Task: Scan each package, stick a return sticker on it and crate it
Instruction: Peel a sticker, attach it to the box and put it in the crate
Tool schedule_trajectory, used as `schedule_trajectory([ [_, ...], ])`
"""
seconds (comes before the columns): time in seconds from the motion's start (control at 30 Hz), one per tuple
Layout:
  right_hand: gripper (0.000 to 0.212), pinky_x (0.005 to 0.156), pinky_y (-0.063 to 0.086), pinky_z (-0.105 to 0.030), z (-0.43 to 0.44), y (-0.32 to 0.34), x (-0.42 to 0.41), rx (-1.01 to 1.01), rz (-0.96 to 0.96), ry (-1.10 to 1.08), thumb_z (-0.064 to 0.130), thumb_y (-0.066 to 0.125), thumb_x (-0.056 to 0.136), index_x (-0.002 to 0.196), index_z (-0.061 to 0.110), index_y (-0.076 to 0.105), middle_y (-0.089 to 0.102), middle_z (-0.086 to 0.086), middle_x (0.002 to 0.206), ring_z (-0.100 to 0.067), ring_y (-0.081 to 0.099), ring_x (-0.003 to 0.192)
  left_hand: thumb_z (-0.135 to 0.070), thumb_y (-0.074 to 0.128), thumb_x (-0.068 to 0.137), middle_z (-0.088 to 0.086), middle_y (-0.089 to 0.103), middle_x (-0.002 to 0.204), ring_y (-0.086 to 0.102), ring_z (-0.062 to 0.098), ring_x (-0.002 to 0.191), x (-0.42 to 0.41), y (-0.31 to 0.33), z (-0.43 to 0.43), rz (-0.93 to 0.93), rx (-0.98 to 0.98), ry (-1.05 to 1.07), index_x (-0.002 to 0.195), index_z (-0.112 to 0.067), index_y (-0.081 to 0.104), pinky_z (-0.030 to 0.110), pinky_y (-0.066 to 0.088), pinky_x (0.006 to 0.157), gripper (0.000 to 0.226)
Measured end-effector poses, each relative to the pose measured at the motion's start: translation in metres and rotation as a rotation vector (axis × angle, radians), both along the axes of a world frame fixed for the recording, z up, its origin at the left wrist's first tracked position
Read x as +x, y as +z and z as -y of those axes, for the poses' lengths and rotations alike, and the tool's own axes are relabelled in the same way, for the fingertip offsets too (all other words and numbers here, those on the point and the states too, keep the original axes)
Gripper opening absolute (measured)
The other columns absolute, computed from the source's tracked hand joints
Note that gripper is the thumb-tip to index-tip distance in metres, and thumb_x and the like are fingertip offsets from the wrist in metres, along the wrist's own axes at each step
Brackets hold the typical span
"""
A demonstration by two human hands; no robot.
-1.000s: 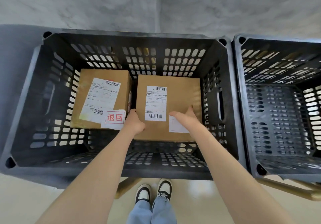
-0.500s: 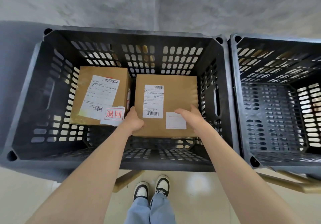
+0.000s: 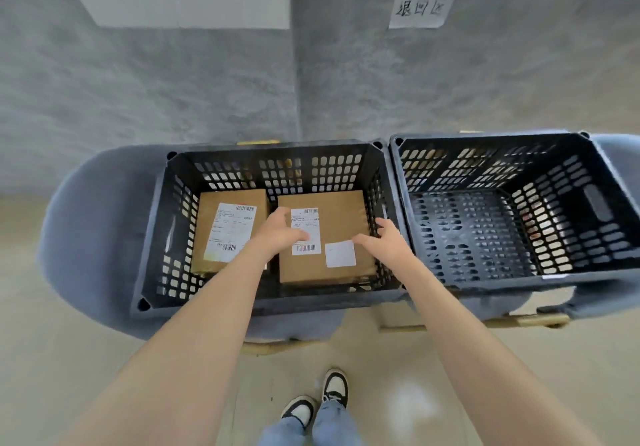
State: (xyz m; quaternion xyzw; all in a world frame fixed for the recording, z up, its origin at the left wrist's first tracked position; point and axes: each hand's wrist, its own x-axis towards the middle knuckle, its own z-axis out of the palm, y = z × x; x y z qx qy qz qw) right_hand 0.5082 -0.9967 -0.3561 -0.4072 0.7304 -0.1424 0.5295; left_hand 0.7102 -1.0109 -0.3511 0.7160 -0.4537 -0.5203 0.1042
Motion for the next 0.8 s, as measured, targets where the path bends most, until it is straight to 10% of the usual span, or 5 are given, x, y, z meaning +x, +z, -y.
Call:
schedule_trajectory([
  [0.53,0.075,0.101,0.039,-0.037,-0.149,0.1,-0.053,-0.153,-0.151,-0.349,0.035,0.065,0.088,0.148,0.016,0.025,0.037,-0.006,0.148,-0.025,0.04,0.132,-0.021,0.067,0.087,0.01,0.039,0.147,0.041,0.026,0.132,-0.068,0.101,-0.068,-0.051,-0.16,-0.434,0.146,-0.011,0.029,0.038,0.04,0.103,0.071],
  [0.8,0.059,0.095,0.041,-0.039,-0.281,0.144,-0.119,-0.13,-0.662,-0.399,0.036,0.061,0.084,0.136,0.017,0.041,0.05,-0.009,0.135,-0.03,0.047,0.124,-0.033,0.062,0.088,0.005,0.048,0.138,0.048,0.023,0.123,-0.181,0.145,-0.137,0.215,-0.448,-1.128,0.139,-0.016,0.04,0.037,0.043,0.099,0.058],
])
